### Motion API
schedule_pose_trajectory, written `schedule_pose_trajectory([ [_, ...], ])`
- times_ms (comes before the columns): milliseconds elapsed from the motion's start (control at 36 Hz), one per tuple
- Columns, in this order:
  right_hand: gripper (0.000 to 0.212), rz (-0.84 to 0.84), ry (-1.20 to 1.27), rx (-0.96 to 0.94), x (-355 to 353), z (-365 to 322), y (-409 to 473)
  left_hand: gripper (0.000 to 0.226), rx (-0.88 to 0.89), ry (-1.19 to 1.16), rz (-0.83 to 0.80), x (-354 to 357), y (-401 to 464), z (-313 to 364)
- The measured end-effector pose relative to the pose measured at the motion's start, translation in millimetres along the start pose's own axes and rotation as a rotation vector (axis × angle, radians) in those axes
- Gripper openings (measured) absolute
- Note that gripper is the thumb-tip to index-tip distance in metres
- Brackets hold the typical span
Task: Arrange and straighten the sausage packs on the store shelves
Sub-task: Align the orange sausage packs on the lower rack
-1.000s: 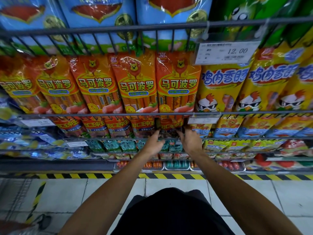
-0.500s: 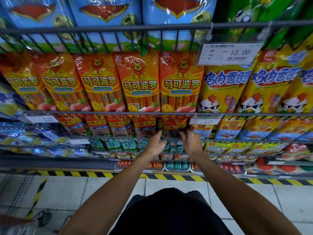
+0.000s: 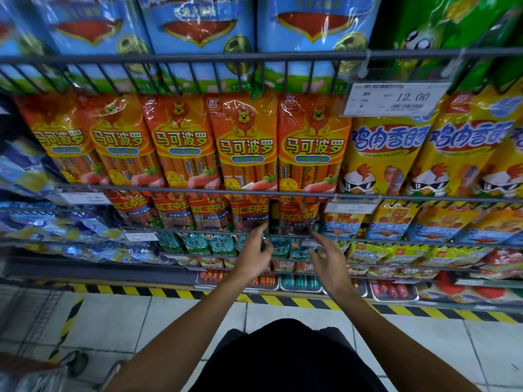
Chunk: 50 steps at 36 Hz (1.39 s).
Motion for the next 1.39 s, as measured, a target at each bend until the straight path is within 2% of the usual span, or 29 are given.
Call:
schedule_pose_trajectory([
  [111, 0.045, -0.012, -0.031, -0.073, 3.6, -23.4, 0.9, 0.07, 0.023, -0.07, 0.128, -37.8, -9.7, -18.8],
  [194, 0.049, -0.066, -0.048, -0.144, 18.8, -53.3, 8.8, 0.076, -0.003, -0.121, 0.161, -58.3, -9.3, -26.7],
  [333, 0.062, -0.16, -0.111, -0.13, 48.0, -93.5, 26.6, 0.085, -0.112, -0.096, 0.07, -63.7, 2.3, -36.1],
  [556, 0.062, -0.245, -0.131, 0.022, 81.8, -105.9, 44.8, 0.088, -0.22, -0.167, 0.013, -71.4, 23.9, -37.7],
  [639, 0.061, -0.206, -0.072, 0.039, 86.3, -106.3, 49.4, 0.083, -0.197, -0.18, 0.0, -75.4, 26.5, -35.9],
  [778, 0.03, 0.023, -0.068, 0.078, 70.4, -108.1, 46.1, 0.071, -0.165, -0.211, -0.013, -77.3, 25.7, -35.1],
  [889, 0.027, 0.163, -0.083, 0.121, 55.7, -103.7, 43.6, 0.068, -0.15, -0.225, -0.038, -75.7, 26.2, -31.6],
  [1000, 0.026, 0.05, -0.142, 0.162, 62.2, -99.5, 49.6, 0.064, -0.163, -0.177, -0.09, -70.1, 28.1, -30.2],
  [1056, 0.028, -0.029, -0.161, 0.19, 70.2, -95.7, 50.3, 0.068, -0.174, -0.148, -0.121, -67.1, 28.6, -30.4],
  [1139, 0.031, -0.06, -0.153, 0.196, 71.2, -95.5, 50.3, 0.074, -0.18, -0.13, -0.138, -65.8, 28.1, -30.7],
  [1250, 0.029, -0.053, -0.139, 0.136, 68.2, -102.9, 49.6, 0.073, -0.171, -0.138, -0.133, -66.2, 26.0, -28.3],
  [1389, 0.033, 0.086, -0.097, 0.138, 54.6, -106.4, 31.9, 0.071, -0.129, -0.109, -0.151, -73.4, 20.7, -27.9],
])
Point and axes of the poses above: each hand's wrist, its own y-axis towards the middle knuckle, its own x-axis out of the palm, z = x × y, the point moved 10 cm from there along y, towards the middle knuckle, and after that the axes turned 13 degrees about -y, right-handed, at the moved point
